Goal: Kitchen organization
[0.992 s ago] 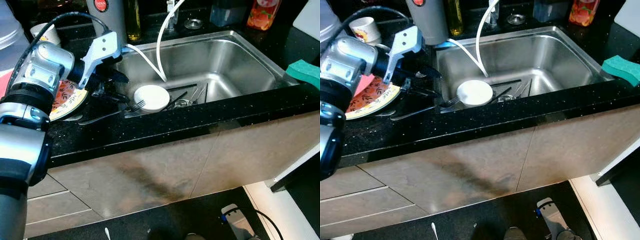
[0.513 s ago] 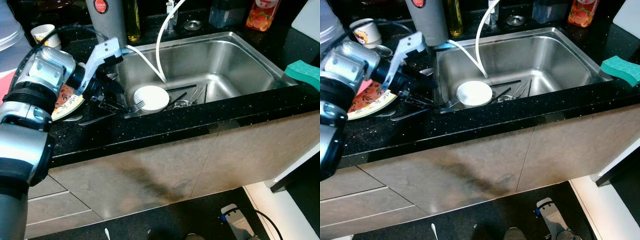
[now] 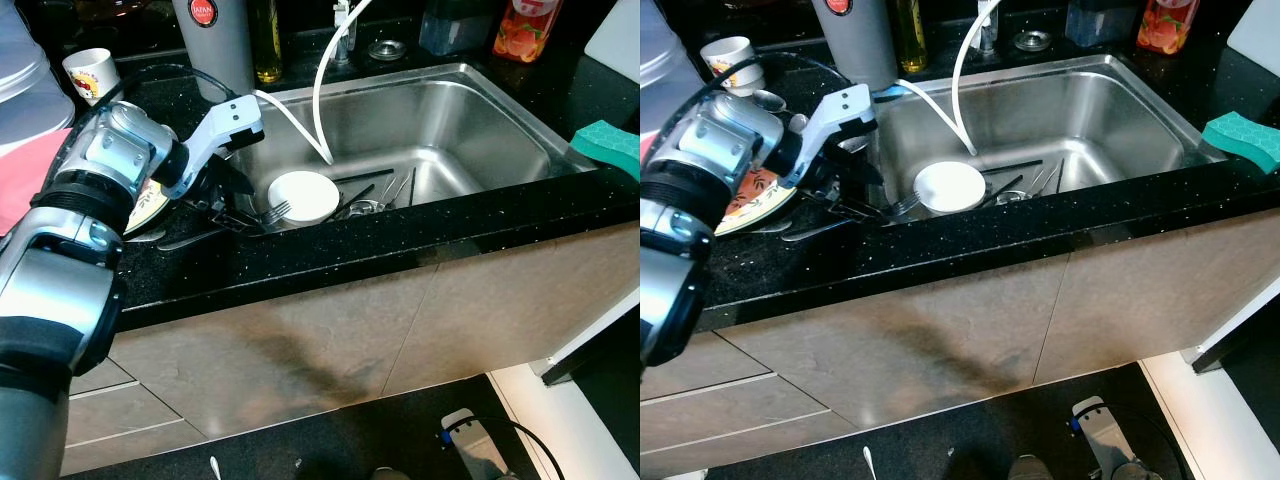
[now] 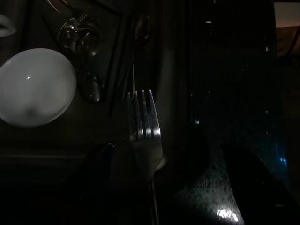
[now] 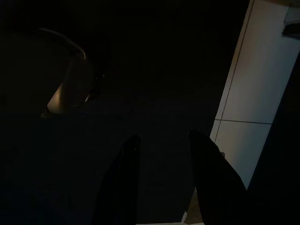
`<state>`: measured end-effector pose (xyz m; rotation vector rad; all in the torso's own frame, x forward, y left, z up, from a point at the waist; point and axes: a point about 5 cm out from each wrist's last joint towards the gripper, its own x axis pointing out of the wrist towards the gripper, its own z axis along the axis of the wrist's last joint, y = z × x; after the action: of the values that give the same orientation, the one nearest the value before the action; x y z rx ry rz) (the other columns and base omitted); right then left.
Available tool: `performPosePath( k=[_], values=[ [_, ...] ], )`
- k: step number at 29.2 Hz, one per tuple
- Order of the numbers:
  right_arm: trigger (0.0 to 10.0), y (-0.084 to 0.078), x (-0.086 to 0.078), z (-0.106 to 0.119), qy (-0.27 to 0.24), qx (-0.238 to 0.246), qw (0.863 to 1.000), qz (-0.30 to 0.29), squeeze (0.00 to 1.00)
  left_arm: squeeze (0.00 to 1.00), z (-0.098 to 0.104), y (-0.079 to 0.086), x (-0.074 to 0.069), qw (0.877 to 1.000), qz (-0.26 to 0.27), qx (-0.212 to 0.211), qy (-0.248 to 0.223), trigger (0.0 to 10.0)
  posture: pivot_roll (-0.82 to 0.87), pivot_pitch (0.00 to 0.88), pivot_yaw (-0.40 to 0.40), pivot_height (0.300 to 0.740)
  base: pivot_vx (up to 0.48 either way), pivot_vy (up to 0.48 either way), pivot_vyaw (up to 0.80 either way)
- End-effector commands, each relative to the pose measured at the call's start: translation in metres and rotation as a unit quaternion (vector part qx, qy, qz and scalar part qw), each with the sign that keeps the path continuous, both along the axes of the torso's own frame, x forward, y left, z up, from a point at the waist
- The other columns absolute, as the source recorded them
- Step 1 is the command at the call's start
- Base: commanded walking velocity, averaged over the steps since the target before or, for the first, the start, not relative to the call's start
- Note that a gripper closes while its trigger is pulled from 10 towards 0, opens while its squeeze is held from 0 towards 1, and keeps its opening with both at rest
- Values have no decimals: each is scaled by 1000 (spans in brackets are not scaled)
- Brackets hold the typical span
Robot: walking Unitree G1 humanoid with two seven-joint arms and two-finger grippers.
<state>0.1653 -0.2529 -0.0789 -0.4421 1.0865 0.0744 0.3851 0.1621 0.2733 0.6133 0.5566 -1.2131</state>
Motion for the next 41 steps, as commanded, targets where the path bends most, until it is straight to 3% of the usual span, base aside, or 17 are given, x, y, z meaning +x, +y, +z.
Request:
performPosePath(
  k=[1,19,20,23,24,41],
  values=[
    [10000,2,-5,-3,7,4,1000,-2,0,0,-8,1,0,1000,6,6,12,10000,-34,79,88,740,0,0,0],
    [10000,1,-7,-3,4,3,1000,-6,0,0,-33,3,2,998,47,-13,28,10000,-49,93,87,740,0,0,0],
    [10000,1,-7,-3,4,3,1000,-6,0,0,-34,3,1,998,46,-16,34,3412,-50,94,88,740,0,0,0],
    [10000,1,-7,-3,4,3,1000,-6,0,0,-35,3,1,998,45,-18,38,3412,-50,94,88,740,0,0,0],
    [10000,1,-8,-3,4,3,1000,-7,0,0,-36,3,1,998,46,-16,39,0,-50,96,88,740,0,0,0],
    [10000,1,-7,-3,3,3,1000,-9,0,0,-38,8,0,998,48,-12,45,0,-50,81,84,740,0,0,0]
  ],
)
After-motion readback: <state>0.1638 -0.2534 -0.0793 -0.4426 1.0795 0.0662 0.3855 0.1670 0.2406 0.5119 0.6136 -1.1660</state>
